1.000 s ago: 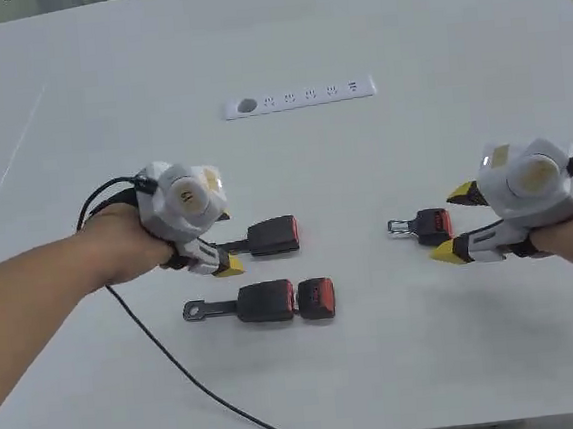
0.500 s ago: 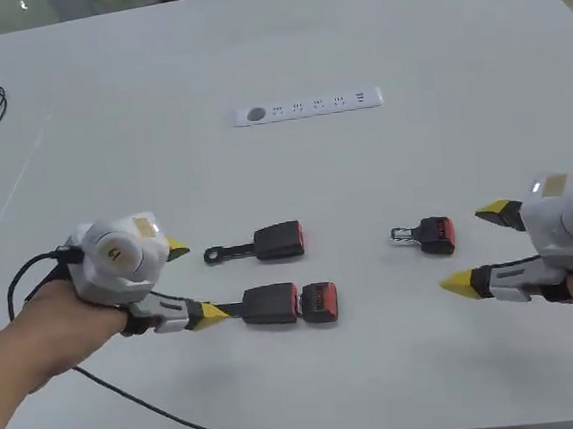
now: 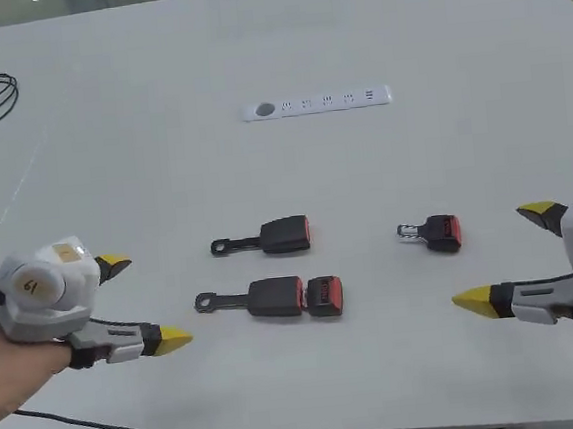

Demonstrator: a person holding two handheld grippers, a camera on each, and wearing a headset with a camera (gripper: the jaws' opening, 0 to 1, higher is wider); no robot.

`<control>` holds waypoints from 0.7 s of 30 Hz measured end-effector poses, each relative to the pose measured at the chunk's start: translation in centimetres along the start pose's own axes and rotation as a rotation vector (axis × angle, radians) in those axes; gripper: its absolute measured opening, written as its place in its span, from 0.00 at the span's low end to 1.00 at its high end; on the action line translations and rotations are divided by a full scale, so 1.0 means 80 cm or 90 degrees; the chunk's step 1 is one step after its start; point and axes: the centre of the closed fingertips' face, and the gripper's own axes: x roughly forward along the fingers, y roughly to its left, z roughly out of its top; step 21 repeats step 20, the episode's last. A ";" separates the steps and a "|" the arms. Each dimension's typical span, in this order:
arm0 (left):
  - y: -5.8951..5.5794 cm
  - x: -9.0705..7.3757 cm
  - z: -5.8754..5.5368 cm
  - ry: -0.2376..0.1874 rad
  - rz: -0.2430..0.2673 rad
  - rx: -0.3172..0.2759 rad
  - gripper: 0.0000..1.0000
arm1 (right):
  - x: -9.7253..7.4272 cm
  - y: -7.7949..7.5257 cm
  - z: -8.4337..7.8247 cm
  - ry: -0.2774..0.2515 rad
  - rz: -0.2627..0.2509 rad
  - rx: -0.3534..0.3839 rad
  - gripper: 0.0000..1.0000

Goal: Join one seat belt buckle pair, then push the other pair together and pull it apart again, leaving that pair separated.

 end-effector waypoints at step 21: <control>-0.002 -0.020 -0.011 -0.027 0.036 -0.029 1.00 | -0.014 0.015 -0.013 0.000 -0.039 0.004 1.00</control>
